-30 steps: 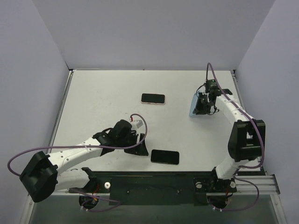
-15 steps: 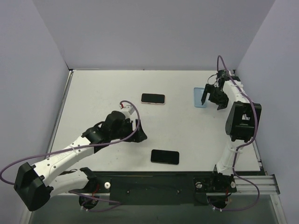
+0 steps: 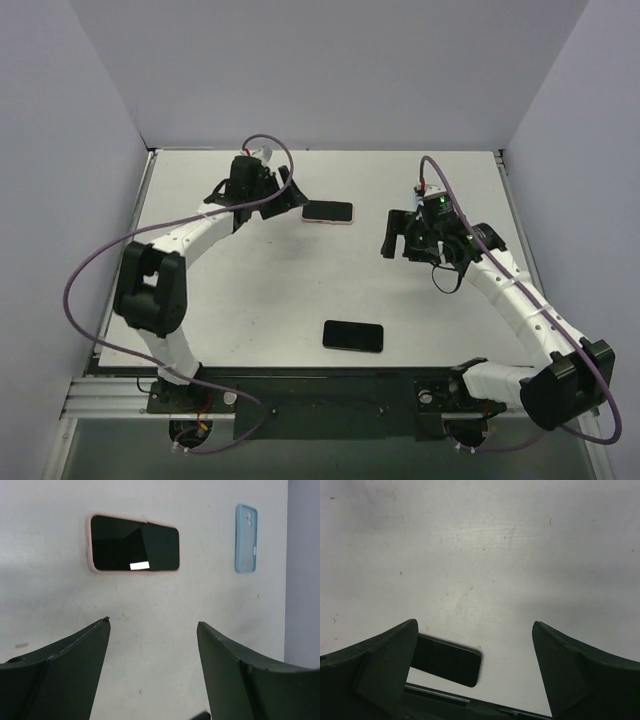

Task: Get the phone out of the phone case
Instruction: Pick up the phone at the center of the board.

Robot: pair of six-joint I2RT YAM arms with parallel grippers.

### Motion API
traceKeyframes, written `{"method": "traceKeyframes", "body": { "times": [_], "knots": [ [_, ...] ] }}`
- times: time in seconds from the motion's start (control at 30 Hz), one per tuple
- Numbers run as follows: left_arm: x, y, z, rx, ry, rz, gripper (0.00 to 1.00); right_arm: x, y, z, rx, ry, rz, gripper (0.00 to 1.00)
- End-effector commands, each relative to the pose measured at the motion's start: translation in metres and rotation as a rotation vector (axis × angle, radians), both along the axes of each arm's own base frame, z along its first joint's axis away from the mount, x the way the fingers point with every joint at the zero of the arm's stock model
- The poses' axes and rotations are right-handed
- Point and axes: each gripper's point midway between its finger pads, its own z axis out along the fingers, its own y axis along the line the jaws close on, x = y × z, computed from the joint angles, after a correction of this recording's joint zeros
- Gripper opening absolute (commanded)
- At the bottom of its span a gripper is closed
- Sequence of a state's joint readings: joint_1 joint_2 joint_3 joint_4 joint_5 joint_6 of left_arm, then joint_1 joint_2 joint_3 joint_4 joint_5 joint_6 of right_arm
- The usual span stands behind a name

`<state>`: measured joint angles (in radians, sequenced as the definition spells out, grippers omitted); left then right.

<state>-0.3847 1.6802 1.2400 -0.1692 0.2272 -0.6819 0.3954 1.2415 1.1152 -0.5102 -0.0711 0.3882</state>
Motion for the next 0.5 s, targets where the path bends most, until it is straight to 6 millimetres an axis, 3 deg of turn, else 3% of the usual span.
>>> {"method": "traceKeyframes", "body": {
  "times": [0.0,0.03,0.2,0.33,0.47],
  "knots": [
    [0.071,-0.003,0.002,-0.071,-0.111,-0.065,0.79,-0.026,0.012,-0.018,0.091,0.052,-0.007,0.91],
    [0.087,-0.002,0.007,-0.088,-0.159,-0.062,0.75,-0.031,0.012,-0.022,0.094,0.062,-0.005,0.91],
    [0.141,-0.014,-0.036,-0.052,-0.175,-0.088,0.73,-0.054,0.014,-0.006,0.171,0.004,0.040,0.87],
    [0.158,-0.017,-0.063,-0.065,-0.182,-0.099,0.75,-0.070,0.008,0.000,0.200,-0.043,0.043,0.86],
    [0.159,-0.033,-0.088,-0.152,-0.094,-0.150,0.75,-0.078,0.000,0.007,0.221,-0.093,0.004,0.86]
  ]
}}
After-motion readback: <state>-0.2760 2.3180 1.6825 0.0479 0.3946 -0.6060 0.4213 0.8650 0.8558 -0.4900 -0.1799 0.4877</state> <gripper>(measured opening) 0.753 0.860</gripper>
